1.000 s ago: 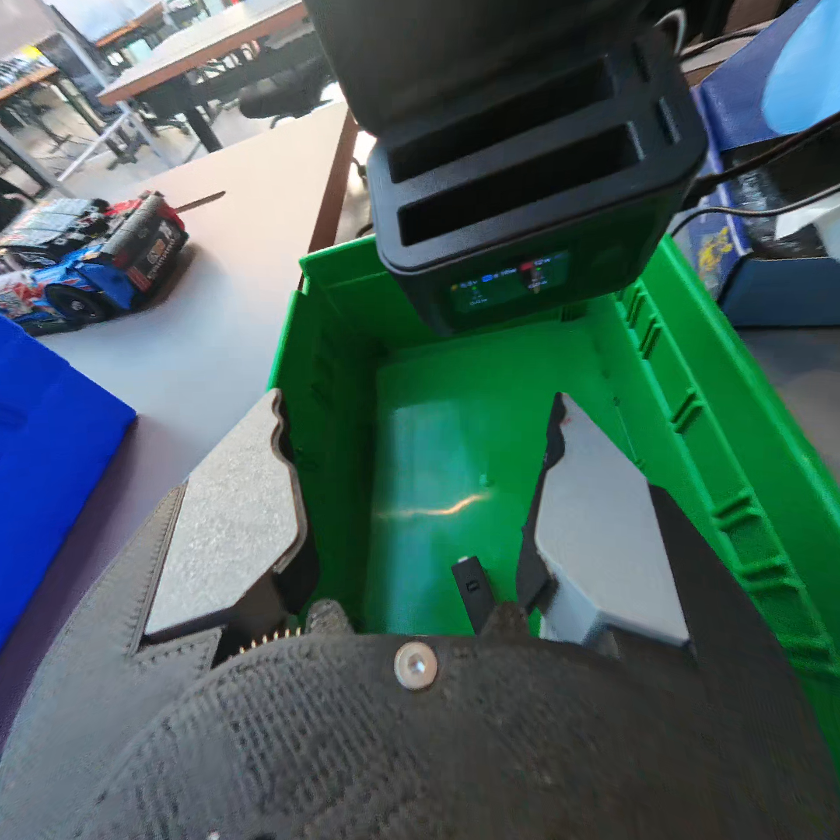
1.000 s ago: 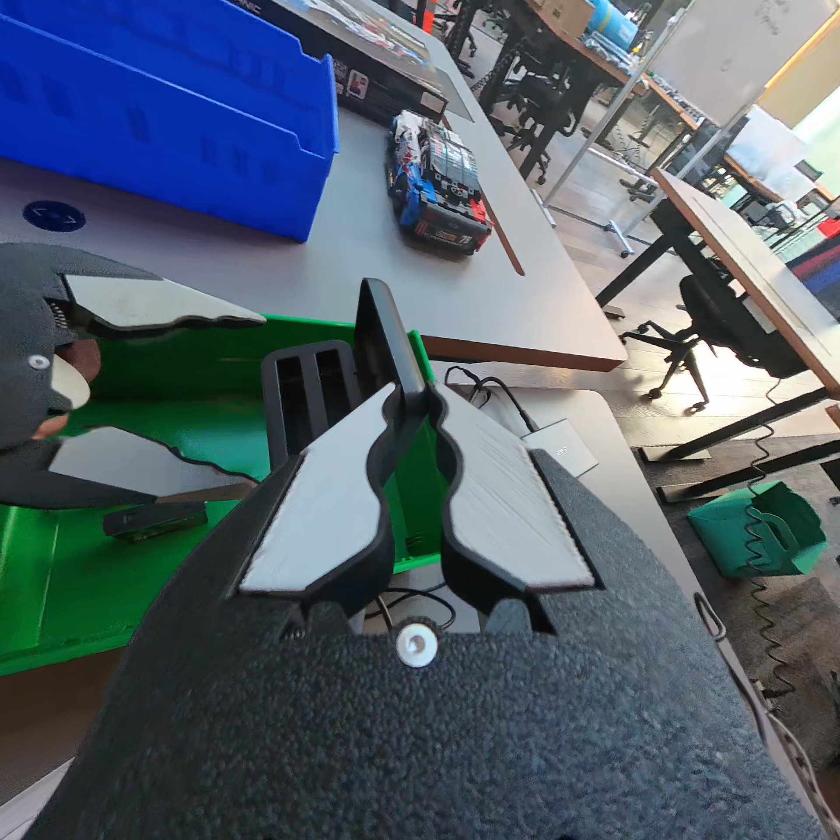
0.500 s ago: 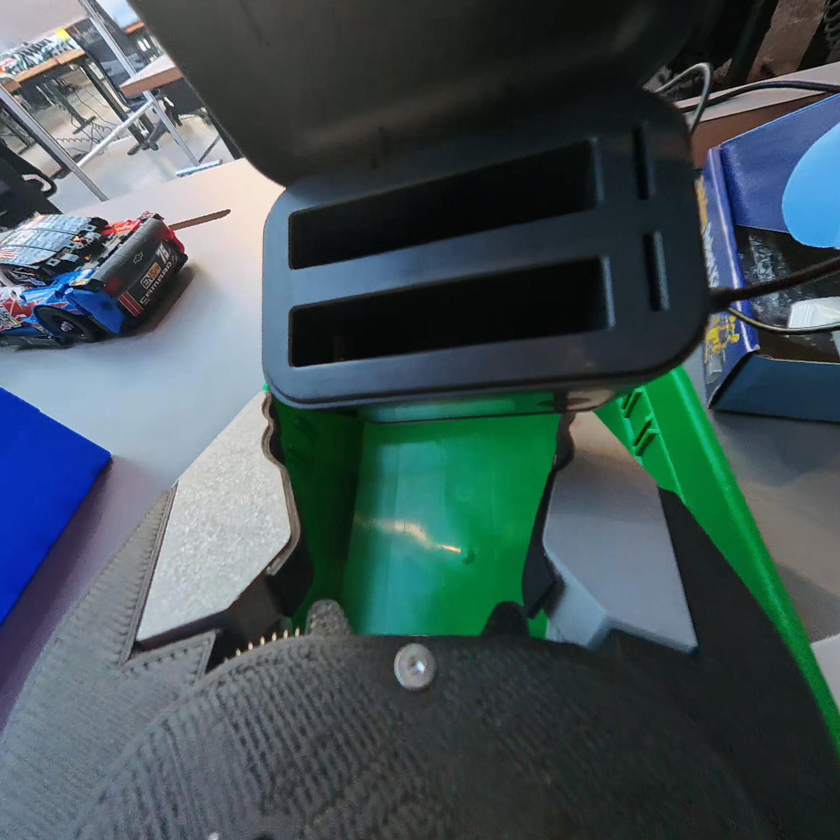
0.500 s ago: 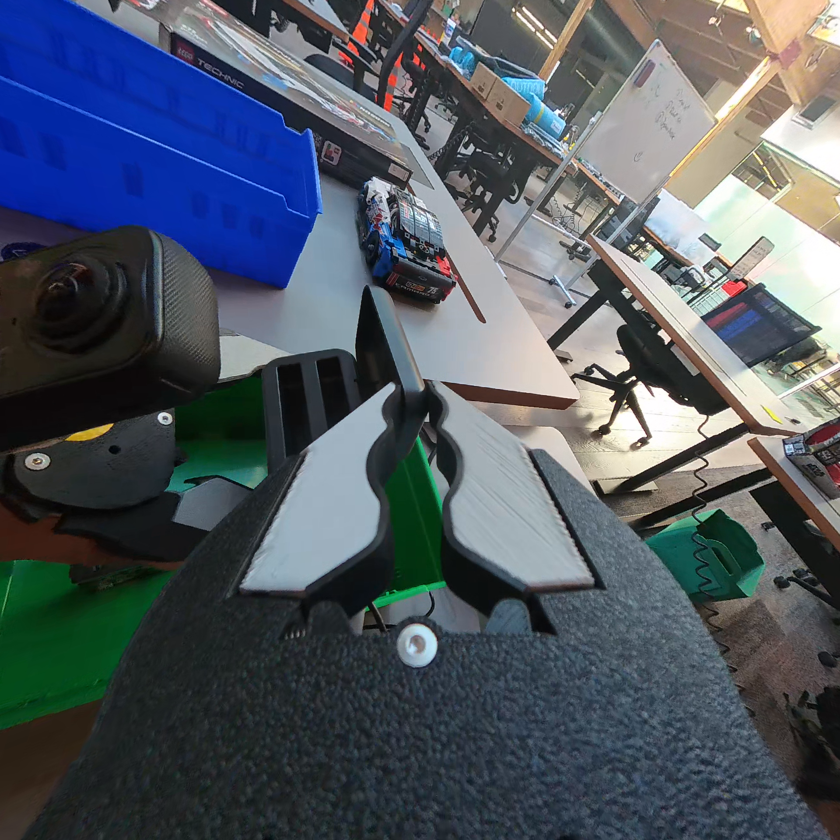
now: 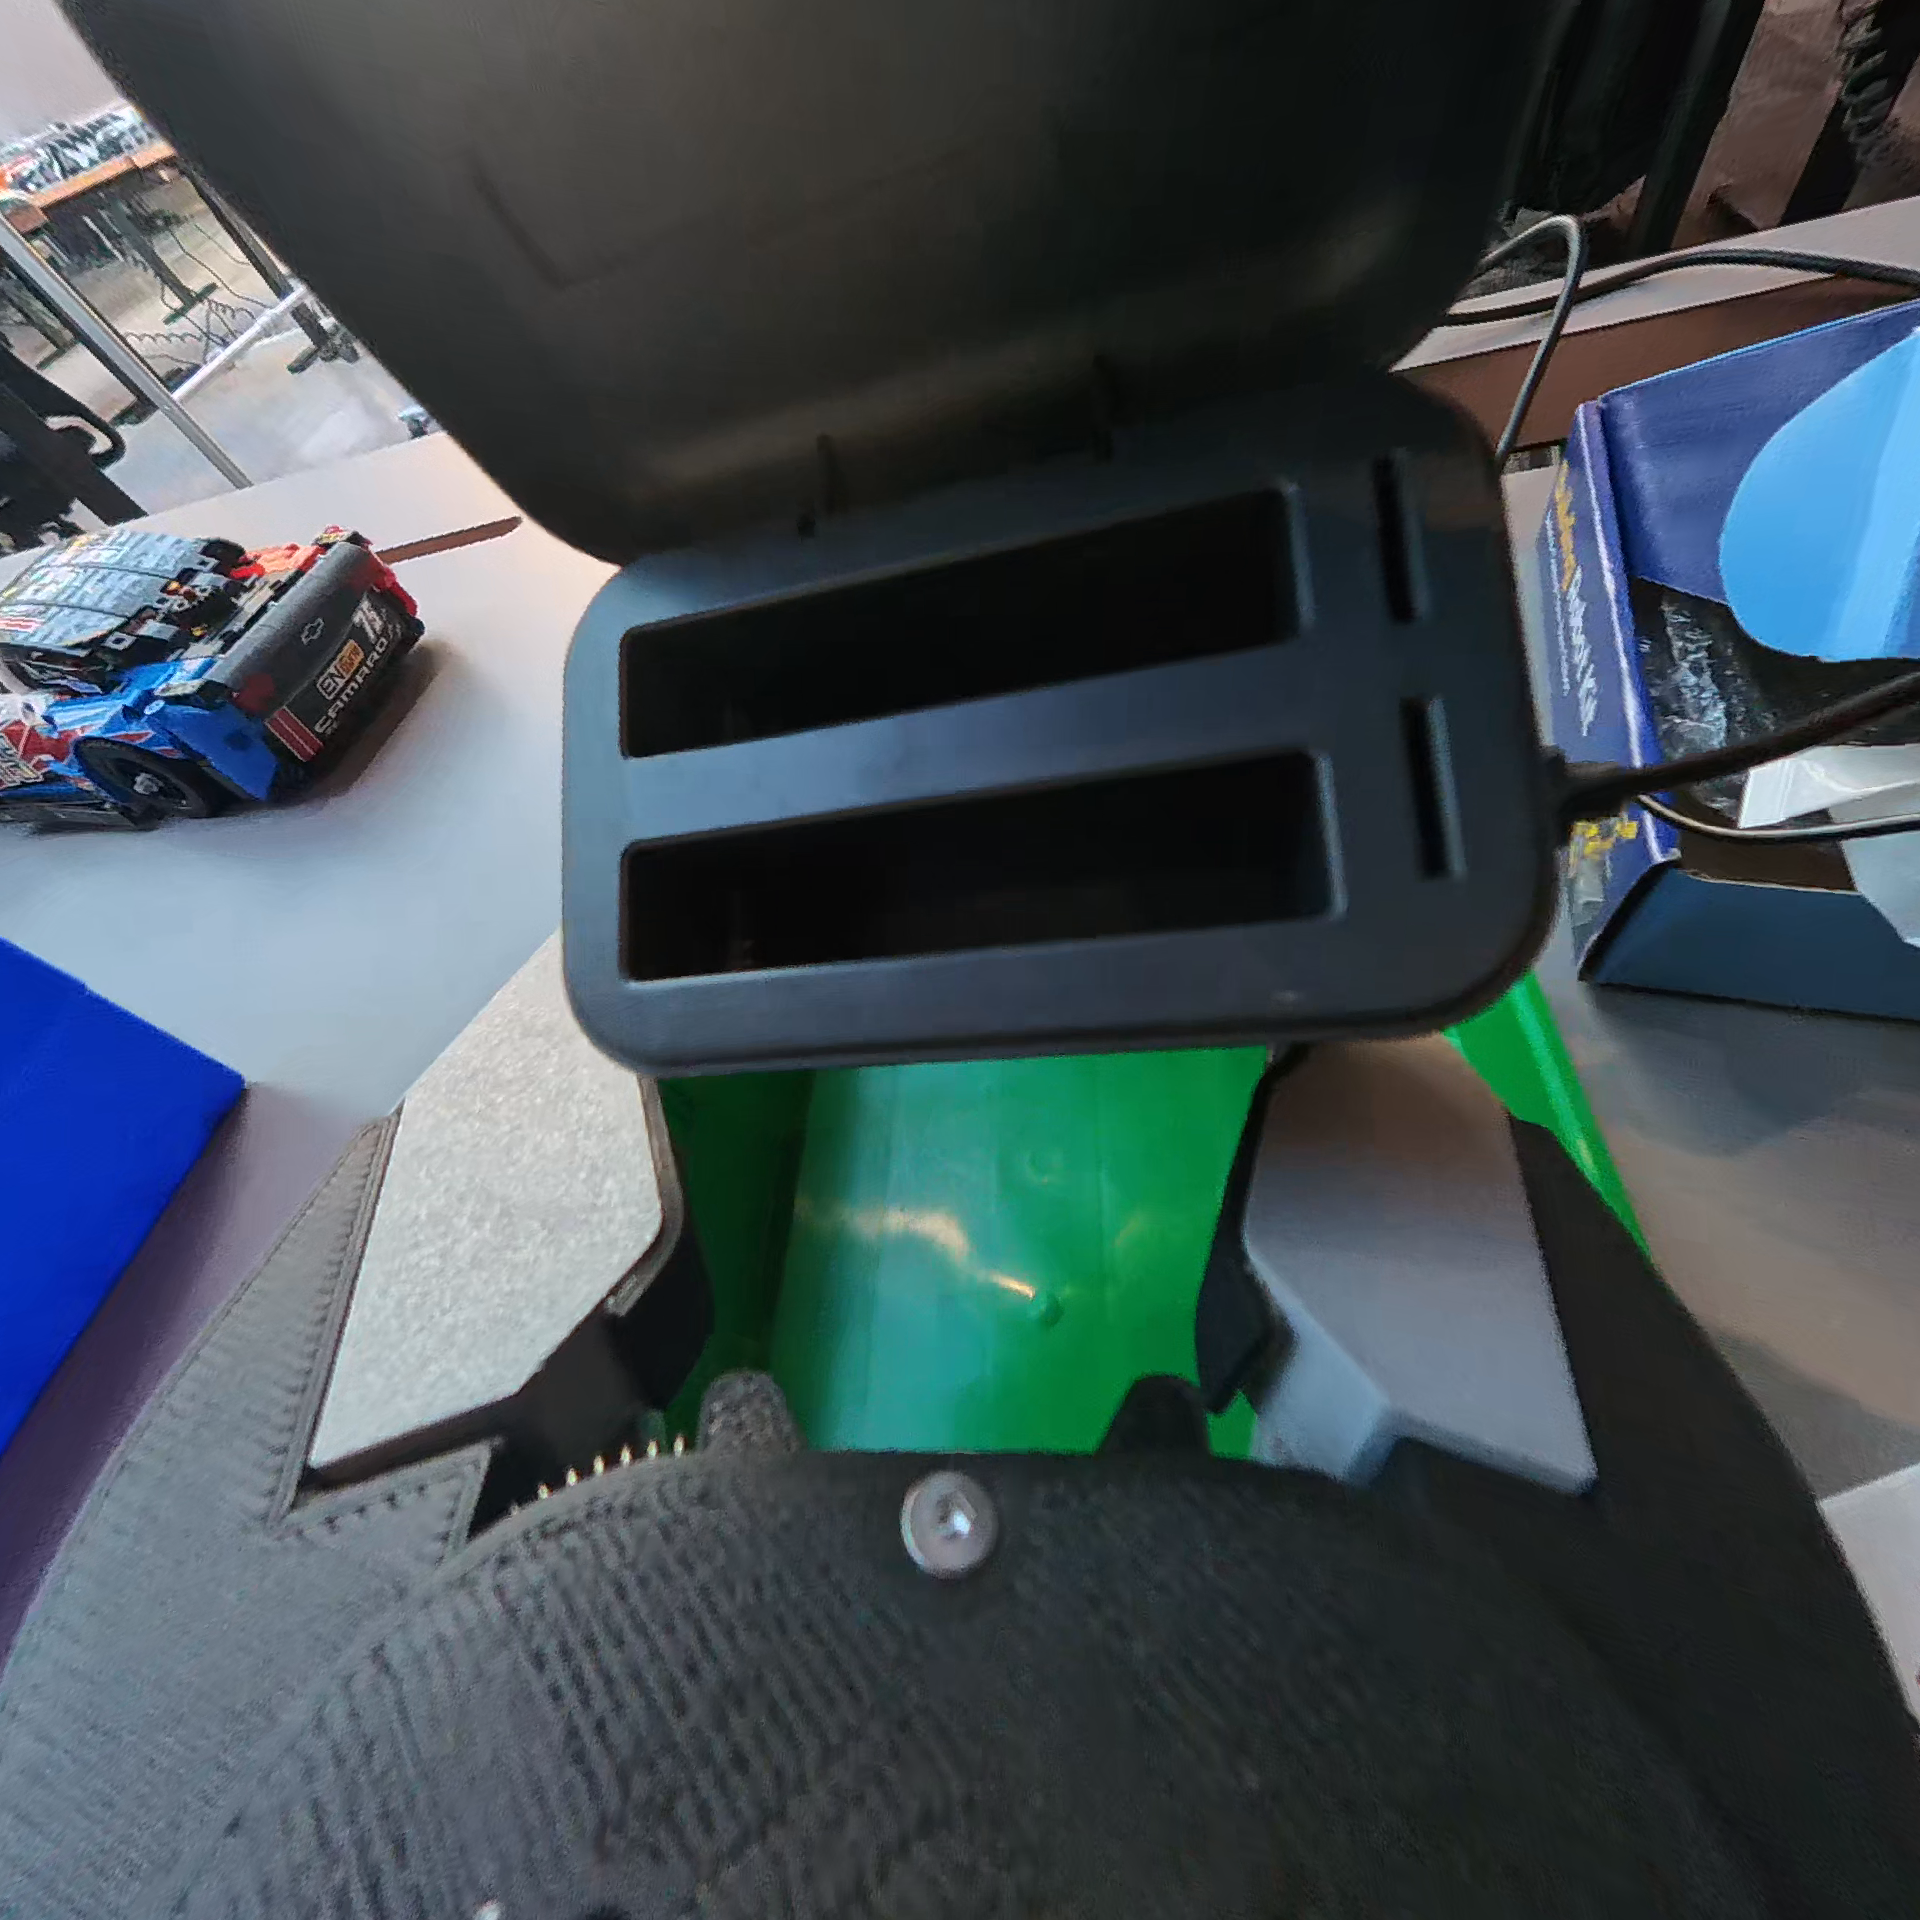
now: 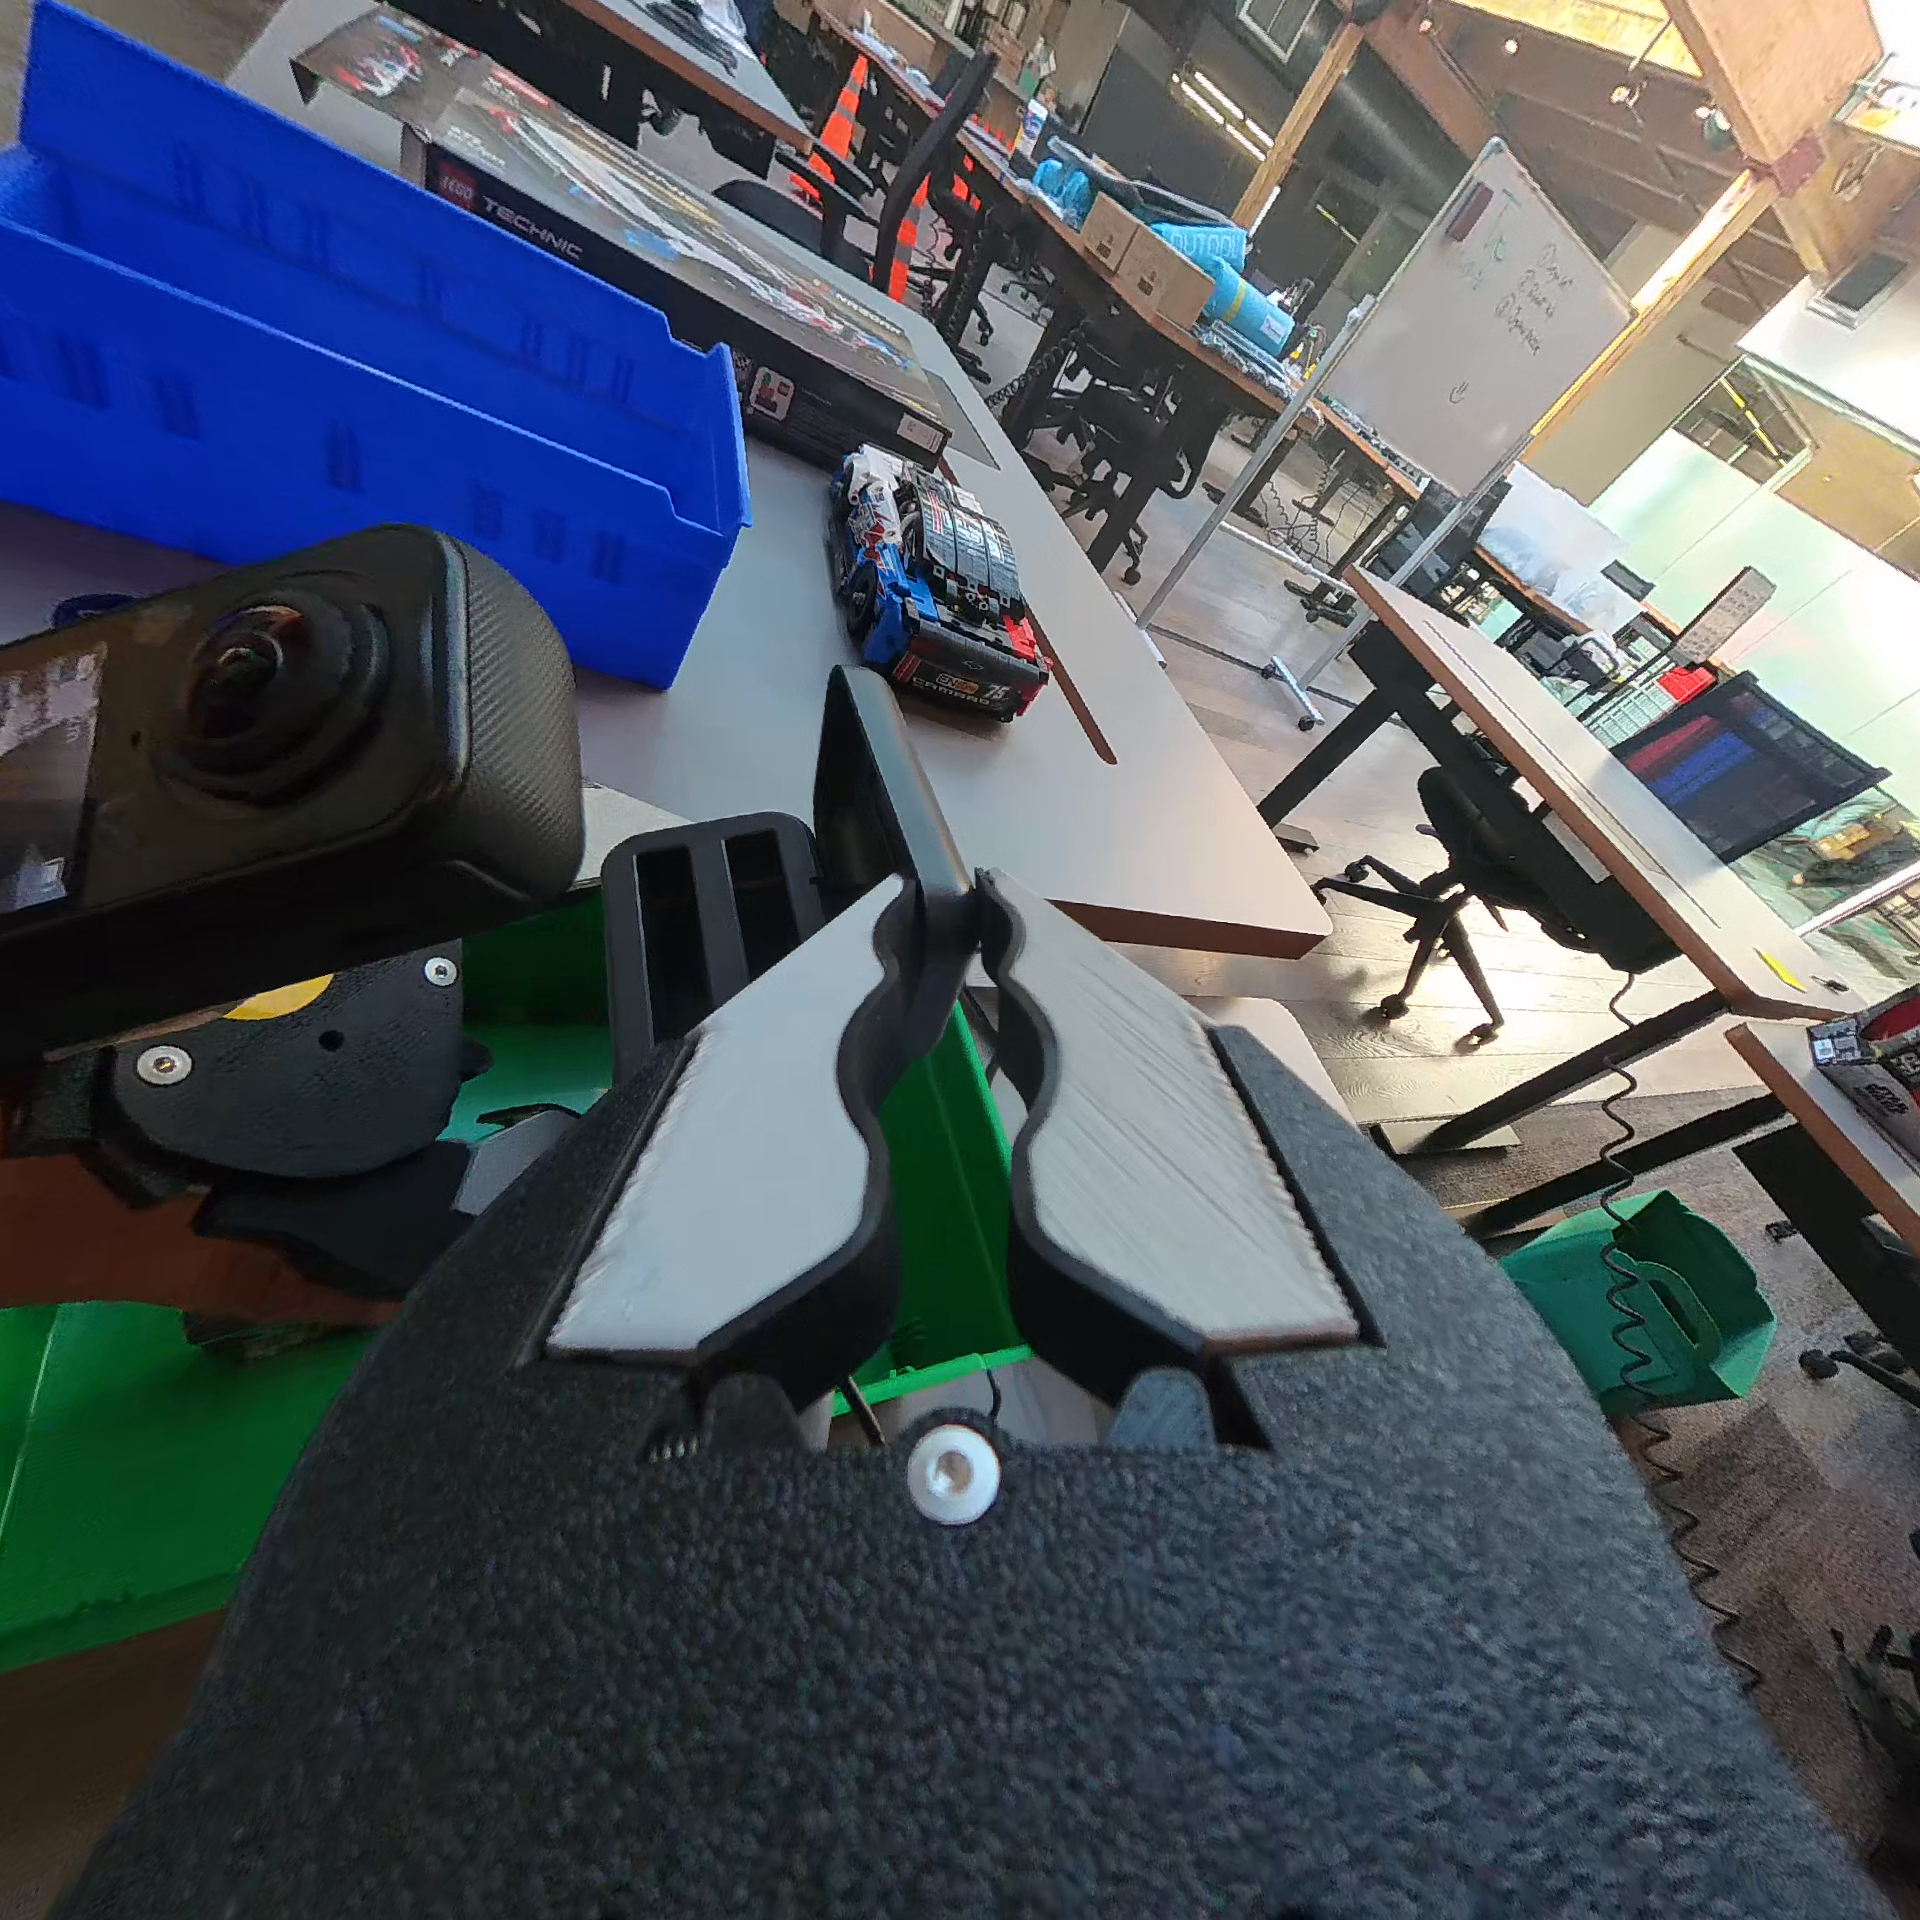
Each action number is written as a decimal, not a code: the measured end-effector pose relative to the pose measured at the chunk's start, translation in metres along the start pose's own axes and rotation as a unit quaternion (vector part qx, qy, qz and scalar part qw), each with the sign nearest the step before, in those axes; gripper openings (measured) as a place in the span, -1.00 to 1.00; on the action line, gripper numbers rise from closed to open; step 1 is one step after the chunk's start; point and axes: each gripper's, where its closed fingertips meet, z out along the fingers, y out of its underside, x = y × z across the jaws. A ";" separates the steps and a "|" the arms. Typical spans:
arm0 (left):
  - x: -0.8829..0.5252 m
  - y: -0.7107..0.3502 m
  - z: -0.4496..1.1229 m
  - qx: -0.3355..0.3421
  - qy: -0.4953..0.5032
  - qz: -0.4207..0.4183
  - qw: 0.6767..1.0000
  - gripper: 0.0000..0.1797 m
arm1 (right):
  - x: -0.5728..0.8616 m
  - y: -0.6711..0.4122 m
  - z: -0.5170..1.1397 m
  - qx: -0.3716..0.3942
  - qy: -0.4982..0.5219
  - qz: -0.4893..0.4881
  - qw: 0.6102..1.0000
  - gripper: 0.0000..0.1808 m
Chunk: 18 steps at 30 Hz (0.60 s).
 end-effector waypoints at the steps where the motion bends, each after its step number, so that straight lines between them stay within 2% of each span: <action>1: 0.001 -0.001 0.000 0.000 0.001 -0.001 1.000 0.35 | 0.001 0.000 0.000 0.000 0.002 0.001 1.000 -0.91; 18: 0.006 -0.005 -0.004 0.009 0.010 -0.005 1.000 0.36 | 0.002 -0.006 -0.005 0.017 -0.004 0.013 1.000 -0.91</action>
